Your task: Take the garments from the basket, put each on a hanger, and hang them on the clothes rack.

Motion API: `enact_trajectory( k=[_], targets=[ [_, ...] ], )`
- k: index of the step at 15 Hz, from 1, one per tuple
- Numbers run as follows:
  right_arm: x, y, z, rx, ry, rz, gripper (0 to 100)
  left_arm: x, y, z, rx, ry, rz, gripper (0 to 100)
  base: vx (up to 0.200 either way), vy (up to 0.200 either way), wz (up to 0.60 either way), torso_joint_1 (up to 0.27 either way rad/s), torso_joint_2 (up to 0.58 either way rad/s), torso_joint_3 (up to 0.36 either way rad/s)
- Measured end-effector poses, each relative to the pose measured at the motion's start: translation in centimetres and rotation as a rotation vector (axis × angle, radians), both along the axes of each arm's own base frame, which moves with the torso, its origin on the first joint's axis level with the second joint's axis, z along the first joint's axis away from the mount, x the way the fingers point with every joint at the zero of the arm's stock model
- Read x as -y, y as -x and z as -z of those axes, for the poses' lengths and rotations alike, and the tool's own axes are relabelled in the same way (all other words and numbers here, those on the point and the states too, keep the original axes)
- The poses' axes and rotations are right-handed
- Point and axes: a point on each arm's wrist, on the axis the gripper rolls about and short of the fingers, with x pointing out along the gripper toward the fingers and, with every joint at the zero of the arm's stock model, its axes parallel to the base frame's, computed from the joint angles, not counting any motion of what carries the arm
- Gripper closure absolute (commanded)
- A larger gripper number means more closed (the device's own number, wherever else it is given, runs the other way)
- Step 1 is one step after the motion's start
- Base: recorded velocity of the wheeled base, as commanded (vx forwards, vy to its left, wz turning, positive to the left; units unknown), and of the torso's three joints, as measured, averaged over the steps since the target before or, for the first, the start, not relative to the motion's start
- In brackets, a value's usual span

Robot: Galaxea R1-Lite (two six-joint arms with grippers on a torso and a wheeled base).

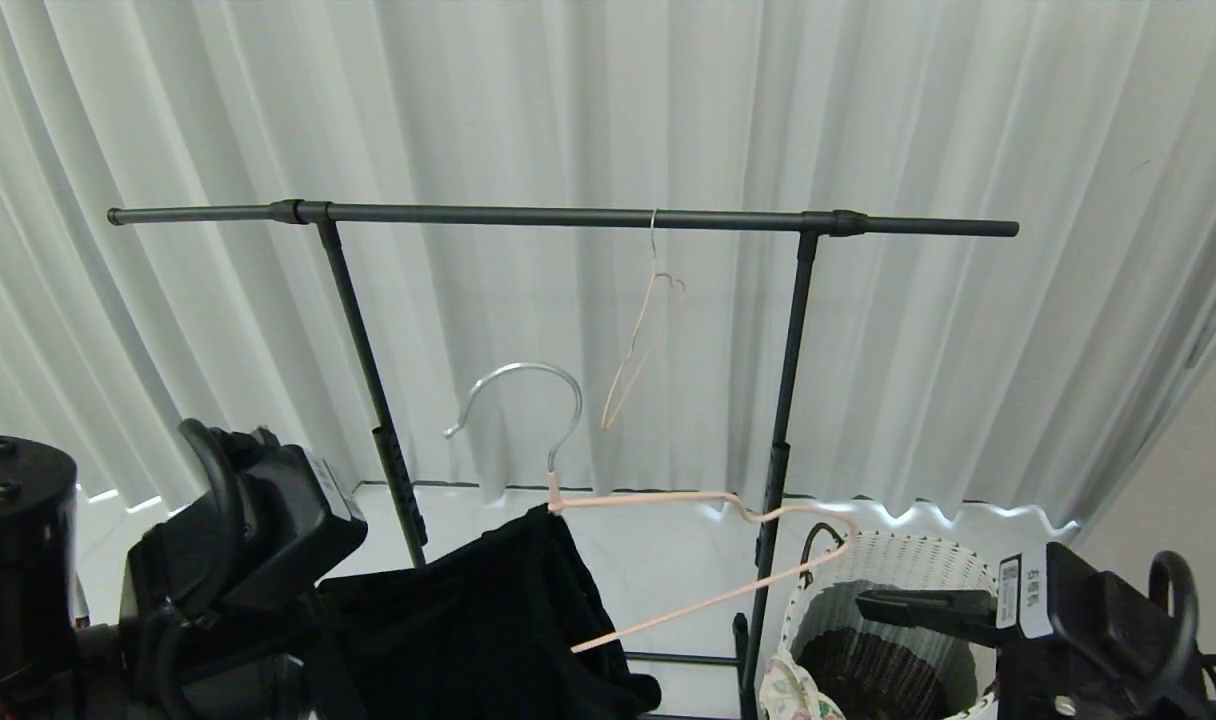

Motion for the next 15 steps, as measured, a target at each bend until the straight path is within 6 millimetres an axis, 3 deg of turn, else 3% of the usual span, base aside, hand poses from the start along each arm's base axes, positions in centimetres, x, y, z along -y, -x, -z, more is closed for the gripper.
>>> enact_trajectory(
  k=[3, 6, 11, 15],
  targets=[
    [-1.0, -0.6, 1.0, -0.123, -0.004, 0.046, 0, -0.2, 0.0, -0.5, 0.028, 0.023, -0.009, 100, 0.0, 0.0, 0.0, 0.0, 0.0, 0.0],
    [-3.5, -2.0, 1.4, -0.238, -0.036, 0.108, 0, -0.2, 0.0, -1.4, 0.059, 0.045, -0.009, 100, 0.0, 0.0, 0.0, 0.0, 0.0, 0.0],
    [-7.7, -4.1, 2.4, -0.276, -0.131, 0.302, 0, -0.1, -0.1, -2.4, 0.091, 0.062, -0.007, 100, 0.0, 0.0, 0.0, 0.0, 0.0, 0.0],
    [-9.1, -4.2, 3.6, -0.29, -0.111, 0.308, 0, 0.0, -0.1, -2.9, 0.105, 0.072, 0.003, 100, 0.0, 0.0, 0.0, 0.0, 0.0, 0.0]
  ],
)
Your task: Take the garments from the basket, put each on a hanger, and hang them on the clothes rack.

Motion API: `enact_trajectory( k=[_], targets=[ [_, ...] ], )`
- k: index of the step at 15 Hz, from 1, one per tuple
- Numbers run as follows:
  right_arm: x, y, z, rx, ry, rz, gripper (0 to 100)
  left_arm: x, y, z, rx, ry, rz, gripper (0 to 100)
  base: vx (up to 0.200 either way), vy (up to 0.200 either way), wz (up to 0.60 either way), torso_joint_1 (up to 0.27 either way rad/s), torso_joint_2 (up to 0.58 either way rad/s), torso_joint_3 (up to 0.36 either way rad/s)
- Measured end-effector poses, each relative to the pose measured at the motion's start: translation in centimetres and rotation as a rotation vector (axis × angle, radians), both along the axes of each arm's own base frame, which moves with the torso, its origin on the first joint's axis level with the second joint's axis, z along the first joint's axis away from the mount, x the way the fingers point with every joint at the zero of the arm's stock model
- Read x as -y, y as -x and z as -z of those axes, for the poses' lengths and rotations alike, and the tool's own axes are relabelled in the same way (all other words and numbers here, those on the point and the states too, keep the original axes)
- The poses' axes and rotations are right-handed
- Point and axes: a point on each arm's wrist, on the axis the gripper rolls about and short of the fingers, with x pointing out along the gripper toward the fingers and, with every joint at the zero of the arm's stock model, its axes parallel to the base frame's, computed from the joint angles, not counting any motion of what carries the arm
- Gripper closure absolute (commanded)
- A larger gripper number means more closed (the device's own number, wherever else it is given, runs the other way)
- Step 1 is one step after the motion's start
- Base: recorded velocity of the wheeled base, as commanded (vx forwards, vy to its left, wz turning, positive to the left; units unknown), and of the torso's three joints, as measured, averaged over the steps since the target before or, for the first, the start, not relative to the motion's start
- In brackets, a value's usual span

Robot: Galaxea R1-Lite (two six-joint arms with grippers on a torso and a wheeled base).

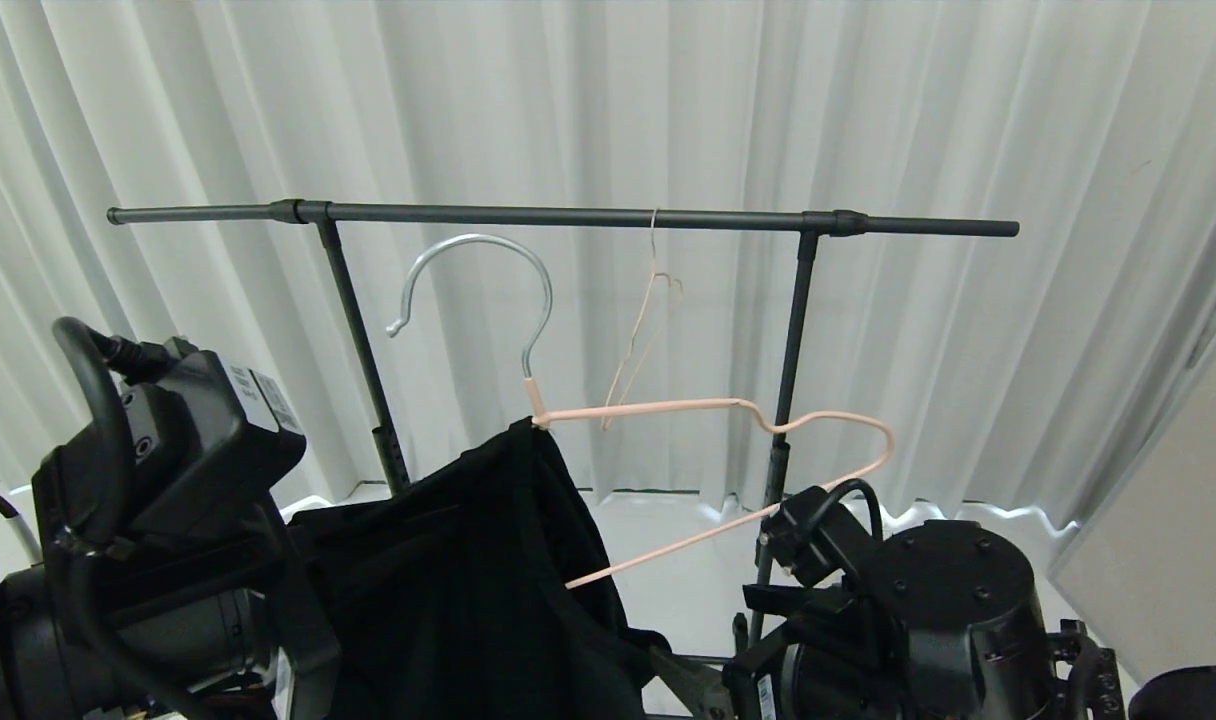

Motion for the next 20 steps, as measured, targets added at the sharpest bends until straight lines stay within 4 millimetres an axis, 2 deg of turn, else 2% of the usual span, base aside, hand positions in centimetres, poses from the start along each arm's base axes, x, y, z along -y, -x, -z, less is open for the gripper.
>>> enact_trajectory(
  k=[4, 7, 14, 20],
  targets=[
    [-0.6, 0.4, 0.7, -0.009, 0.023, -0.018, 0, 0.2, 0.1, -0.2, 0.005, 0.004, 0.013, 100, 0.0, 0.0, 0.0, 0.0, 0.0, 0.0],
    [-0.1, -0.2, 1.0, -0.001, 0.043, 0.042, 0, 0.2, 0.1, -0.2, 0.005, 0.004, 0.013, 100, 0.0, 0.0, 0.0, 0.0, 0.0, 0.0],
    [0.2, -0.7, 0.3, 0.018, -0.009, 0.072, 0, 0.3, 0.1, -0.2, 0.006, 0.004, 0.018, 100, 0.0, 0.0, 0.0, 0.0, 0.0, 0.0],
    [-0.2, -0.5, 0.8, 0.011, 0.01, 0.058, 0, 0.7, 0.4, -0.6, 0.015, 0.01, 0.047, 100, 0.0, 0.0, 0.0, 0.0, 0.0, 0.0]
  ],
)
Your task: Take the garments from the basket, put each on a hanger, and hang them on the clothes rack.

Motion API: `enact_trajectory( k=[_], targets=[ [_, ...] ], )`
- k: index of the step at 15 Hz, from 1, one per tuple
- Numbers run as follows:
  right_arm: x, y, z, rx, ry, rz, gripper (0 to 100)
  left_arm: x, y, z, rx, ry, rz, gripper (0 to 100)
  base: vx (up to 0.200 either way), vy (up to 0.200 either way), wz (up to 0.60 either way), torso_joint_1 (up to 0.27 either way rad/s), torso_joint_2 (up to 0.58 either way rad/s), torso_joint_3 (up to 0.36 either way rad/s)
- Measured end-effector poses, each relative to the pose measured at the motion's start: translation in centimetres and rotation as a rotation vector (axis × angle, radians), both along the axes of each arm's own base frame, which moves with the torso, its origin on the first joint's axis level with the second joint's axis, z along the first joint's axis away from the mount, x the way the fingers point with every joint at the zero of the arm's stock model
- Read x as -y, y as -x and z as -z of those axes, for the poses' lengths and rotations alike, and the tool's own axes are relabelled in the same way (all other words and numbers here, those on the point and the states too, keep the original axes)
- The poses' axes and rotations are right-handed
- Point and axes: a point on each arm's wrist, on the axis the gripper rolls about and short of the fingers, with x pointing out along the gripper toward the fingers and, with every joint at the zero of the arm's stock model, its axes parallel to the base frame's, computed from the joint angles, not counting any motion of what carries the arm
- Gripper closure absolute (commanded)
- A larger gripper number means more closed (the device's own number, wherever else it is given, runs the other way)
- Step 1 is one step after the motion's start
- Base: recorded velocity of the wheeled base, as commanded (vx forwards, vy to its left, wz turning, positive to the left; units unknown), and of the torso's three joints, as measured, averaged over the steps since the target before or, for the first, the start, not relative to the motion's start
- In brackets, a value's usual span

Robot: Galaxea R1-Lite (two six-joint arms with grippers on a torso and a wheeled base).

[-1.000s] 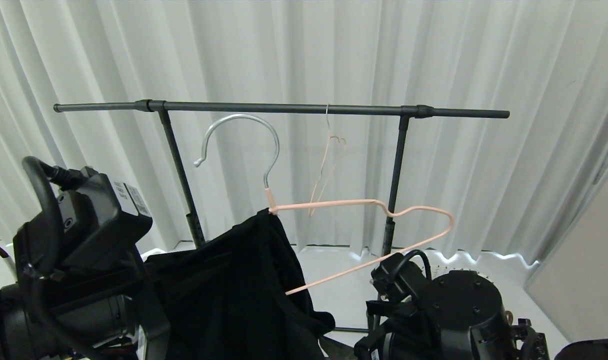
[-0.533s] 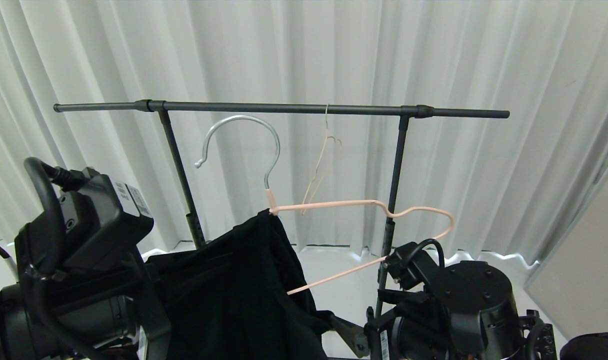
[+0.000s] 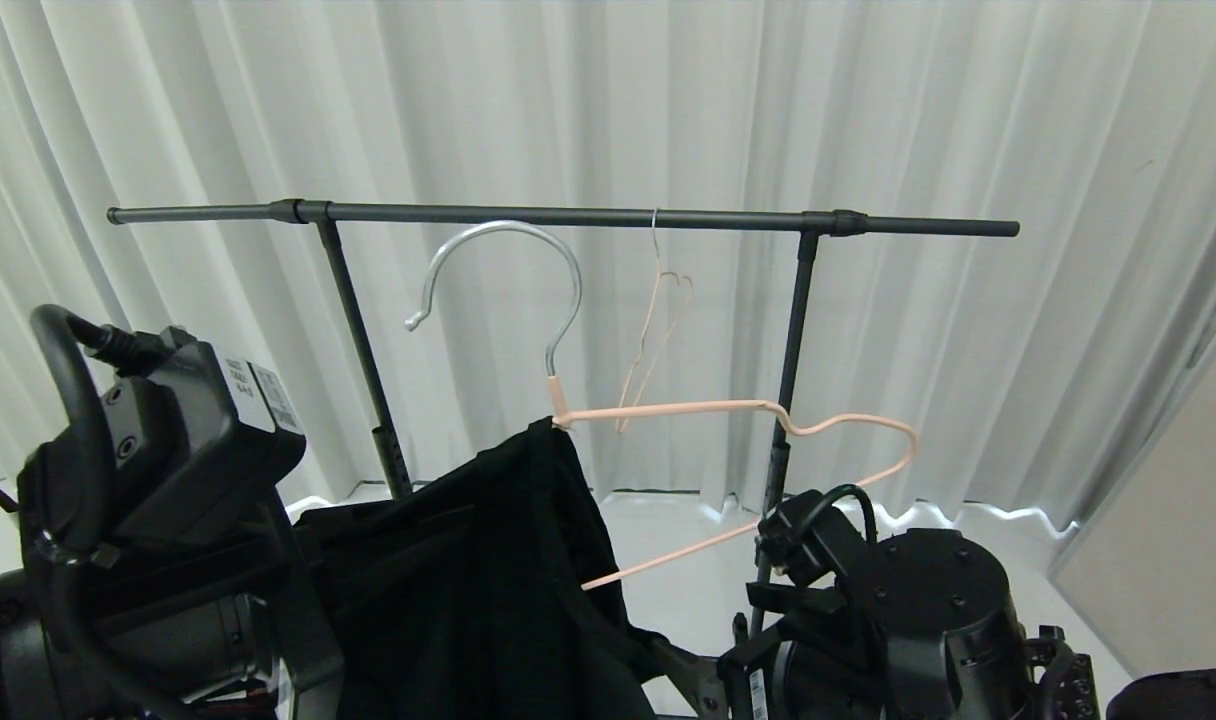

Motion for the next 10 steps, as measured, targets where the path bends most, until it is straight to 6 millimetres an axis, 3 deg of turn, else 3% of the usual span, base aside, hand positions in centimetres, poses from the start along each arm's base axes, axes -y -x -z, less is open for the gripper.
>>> enact_trajectory(
  k=[10],
  targets=[
    [0.0, -0.2, 1.5, 0.02, 0.084, 0.063, 0, 0.0, 0.0, -0.1, 0.002, 0.003, 0.0, 100, 0.0, 0.0, 0.0, 0.0, 0.0, 0.0]
  ],
)
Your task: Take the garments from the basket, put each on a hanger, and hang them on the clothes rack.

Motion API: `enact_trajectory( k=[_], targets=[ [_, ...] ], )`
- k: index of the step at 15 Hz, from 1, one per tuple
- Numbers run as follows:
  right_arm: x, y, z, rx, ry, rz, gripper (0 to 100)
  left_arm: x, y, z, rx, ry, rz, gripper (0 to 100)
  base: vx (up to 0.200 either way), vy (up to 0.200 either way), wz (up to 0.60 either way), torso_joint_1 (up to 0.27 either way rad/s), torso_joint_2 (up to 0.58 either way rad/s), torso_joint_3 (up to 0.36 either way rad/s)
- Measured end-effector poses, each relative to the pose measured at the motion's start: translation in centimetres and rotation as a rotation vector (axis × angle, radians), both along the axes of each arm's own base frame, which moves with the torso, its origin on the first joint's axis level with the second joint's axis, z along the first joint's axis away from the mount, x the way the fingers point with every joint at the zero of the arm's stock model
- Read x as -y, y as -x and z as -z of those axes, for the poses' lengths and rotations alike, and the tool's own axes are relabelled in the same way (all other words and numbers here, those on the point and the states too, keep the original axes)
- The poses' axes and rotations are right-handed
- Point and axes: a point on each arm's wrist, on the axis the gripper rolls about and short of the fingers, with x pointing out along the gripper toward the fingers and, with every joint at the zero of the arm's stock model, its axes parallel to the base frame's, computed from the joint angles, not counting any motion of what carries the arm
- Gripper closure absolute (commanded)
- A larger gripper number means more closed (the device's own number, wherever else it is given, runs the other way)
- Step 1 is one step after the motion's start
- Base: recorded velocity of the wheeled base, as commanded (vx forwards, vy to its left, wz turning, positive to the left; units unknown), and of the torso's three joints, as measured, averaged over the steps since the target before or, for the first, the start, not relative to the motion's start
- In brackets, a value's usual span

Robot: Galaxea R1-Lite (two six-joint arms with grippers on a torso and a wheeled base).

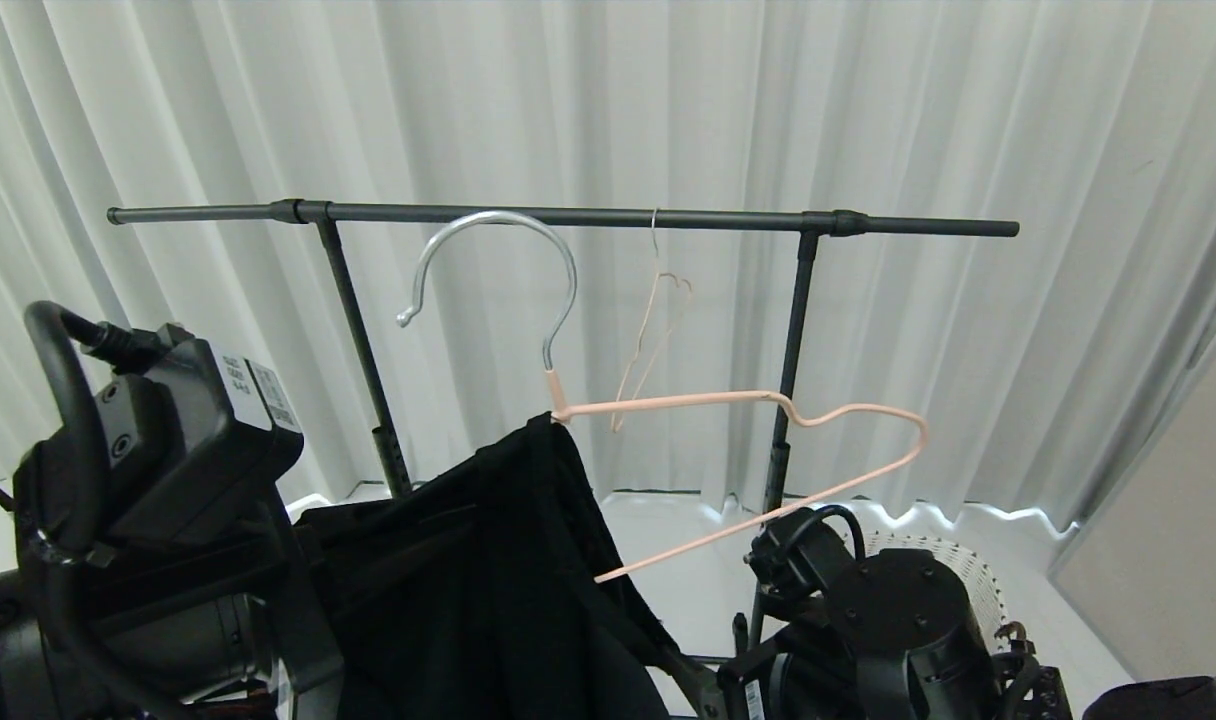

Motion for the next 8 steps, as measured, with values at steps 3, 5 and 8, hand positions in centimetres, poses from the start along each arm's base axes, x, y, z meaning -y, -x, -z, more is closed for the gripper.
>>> enact_trajectory(
  k=[3, 5, 8],
  targets=[
    [1.6, -1.2, 0.7, 0.027, 0.076, 0.077, 0, -0.2, -0.1, 0.3, -0.002, -0.014, -0.042, 100, 0.0, 0.0, 0.0, 0.0, 0.0, 0.0],
    [2.8, -2.2, 0.6, 0.039, 0.091, 0.123, 0, -0.4, -0.2, 0.8, -0.008, -0.032, -0.076, 100, 0.0, 0.0, 0.0, 0.0, 0.0, 0.0],
    [4.5, -3.7, -0.1, 0.066, 0.1, 0.184, 0, -0.6, 0.1, 1.6, -0.025, -0.053, -0.078, 100, 0.0, 0.0, 0.0, 0.0, 0.0, 0.0]
  ],
)
